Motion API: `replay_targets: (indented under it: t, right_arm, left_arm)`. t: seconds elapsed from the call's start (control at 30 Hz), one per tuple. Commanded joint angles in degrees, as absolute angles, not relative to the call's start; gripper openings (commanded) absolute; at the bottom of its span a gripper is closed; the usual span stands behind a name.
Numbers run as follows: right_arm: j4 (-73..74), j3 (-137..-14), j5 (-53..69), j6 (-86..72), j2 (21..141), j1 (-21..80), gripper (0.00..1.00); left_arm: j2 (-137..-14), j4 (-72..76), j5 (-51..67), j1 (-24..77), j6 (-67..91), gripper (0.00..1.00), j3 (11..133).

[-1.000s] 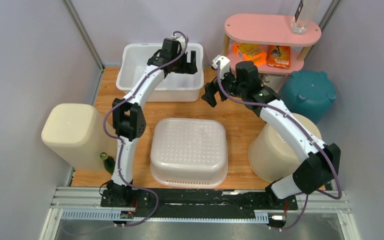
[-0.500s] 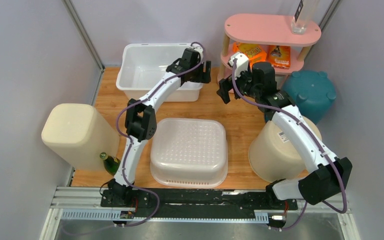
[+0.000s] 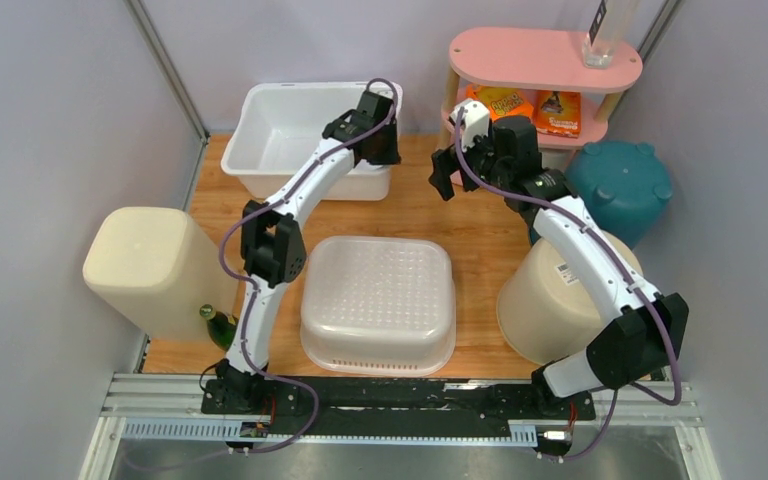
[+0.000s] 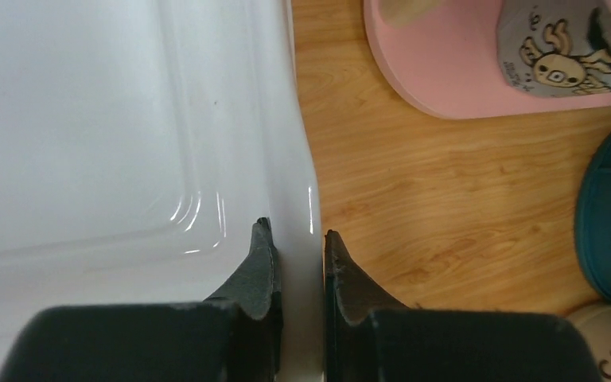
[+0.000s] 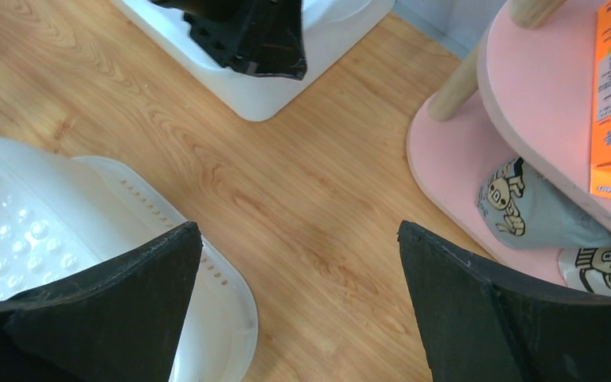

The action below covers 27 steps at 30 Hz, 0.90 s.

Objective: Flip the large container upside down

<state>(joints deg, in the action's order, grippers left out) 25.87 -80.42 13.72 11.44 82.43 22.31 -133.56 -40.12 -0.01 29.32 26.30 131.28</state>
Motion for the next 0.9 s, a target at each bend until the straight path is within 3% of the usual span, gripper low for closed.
replay_targets:
  t: [0.0,0.37,0.6,0.87]
  right_arm:
    - [24.54,-86.19,14.11,7.90,85.19,20.92,1.00]
    - [23.85,-93.47,16.14,2.11,93.63,19.89,0.99]
    - [23.84,-98.18,16.69,2.02,97.76,20.01,0.99]
    - [24.50,-101.25,16.67,4.04,100.52,21.15,0.98]
  left_arm:
    - [-122.10,-28.67,15.12,25.75,24.76,0.01,132.44]
    - [-109.39,-4.66,41.25,16.82,44.75,0.00,124.00]
    - [-104.79,13.10,46.54,13.72,60.56,0.00,118.96]
    - [-101.80,23.13,47.02,10.89,75.37,0.00,114.74]
